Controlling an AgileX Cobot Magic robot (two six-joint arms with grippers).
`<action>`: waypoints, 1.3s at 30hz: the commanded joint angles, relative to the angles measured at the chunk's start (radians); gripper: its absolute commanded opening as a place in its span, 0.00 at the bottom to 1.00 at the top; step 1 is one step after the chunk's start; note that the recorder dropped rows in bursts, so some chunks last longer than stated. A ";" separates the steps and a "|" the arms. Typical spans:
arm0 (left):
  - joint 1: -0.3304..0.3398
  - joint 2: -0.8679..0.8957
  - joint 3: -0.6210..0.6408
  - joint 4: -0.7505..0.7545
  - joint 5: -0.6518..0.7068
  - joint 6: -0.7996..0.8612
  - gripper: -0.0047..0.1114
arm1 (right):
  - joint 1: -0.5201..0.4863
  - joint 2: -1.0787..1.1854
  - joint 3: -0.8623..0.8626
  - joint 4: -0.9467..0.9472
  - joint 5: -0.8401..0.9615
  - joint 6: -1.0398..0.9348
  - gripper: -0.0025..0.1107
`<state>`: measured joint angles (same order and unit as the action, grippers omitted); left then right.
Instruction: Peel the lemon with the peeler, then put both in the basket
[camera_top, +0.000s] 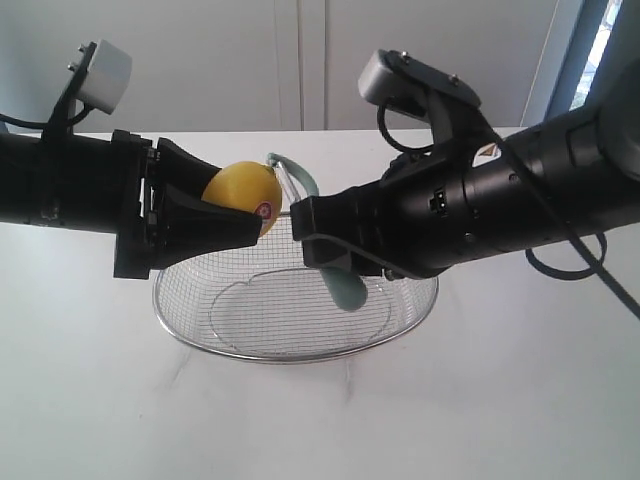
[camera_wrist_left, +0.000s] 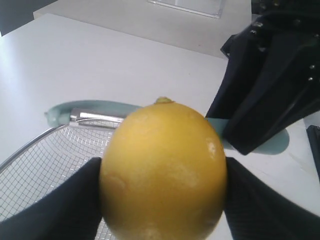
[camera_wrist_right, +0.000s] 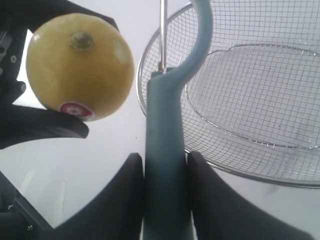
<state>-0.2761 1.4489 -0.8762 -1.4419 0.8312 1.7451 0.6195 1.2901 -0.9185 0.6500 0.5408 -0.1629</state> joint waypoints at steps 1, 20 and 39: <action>-0.005 -0.004 0.007 -0.034 0.030 0.005 0.04 | -0.003 -0.036 0.001 -0.041 -0.035 0.038 0.02; -0.005 -0.004 0.007 -0.038 0.030 0.005 0.04 | -0.003 -0.049 0.001 -0.071 0.001 0.038 0.02; -0.005 -0.004 0.007 -0.045 0.032 0.007 0.04 | -0.003 0.049 0.001 -0.113 0.050 0.033 0.02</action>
<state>-0.2761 1.4489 -0.8762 -1.4460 0.8349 1.7451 0.6195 1.3264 -0.9185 0.5450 0.5940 -0.1238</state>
